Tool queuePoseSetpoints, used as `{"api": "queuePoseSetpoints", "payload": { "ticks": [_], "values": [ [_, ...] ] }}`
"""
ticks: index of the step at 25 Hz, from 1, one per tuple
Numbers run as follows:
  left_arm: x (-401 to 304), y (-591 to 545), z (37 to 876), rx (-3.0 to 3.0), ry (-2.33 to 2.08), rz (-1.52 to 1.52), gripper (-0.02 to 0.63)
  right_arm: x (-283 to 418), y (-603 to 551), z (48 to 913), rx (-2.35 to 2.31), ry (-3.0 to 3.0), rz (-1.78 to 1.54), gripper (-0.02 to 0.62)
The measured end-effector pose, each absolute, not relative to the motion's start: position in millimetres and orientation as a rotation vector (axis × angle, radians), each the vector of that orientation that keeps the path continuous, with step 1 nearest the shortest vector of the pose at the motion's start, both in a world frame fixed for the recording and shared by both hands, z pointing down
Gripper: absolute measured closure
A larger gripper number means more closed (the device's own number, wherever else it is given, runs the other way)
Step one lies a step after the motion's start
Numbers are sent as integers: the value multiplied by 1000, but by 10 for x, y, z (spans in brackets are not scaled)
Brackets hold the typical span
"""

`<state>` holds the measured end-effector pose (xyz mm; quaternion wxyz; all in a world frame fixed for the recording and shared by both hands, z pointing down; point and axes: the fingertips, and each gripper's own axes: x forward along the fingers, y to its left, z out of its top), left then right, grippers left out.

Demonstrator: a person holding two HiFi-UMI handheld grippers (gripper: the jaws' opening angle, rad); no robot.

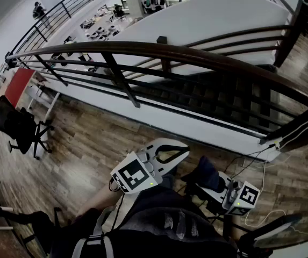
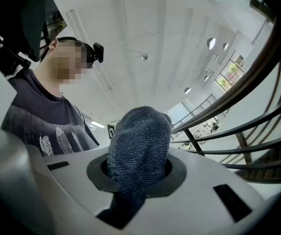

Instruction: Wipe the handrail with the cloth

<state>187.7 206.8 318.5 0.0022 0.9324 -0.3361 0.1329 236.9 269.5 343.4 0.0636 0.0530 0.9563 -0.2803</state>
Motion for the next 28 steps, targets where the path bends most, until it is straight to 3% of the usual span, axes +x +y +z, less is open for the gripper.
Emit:
{"api": "queuePoseSetpoints", "payload": {
  "ticks": [3,7,13,19,24,28],
  "values": [
    [1434,1090,3314,2862,-1247,299,600,2005,1646,3747,258,2911,-803,528],
    [834,856,3668,2797,-1220,283,600,1471,1354,3884,190,3005,-764,528],
    [1332,-73,3507,2956,-777,259,600,1973,229,3428,-419,2923,-765,528],
    [1240,-430,3569,2946,-612,218,600,3419,-1190,3332,-1430,2803,-675,528],
    [1369,-655,3756,2900,-590,280,600,5066,-2653,2853,-1984,2583,-315,528],
    [1587,-910,3891,2877,-625,380,600,6124,-3650,3157,-2307,2529,-326,528]
  ]
}}
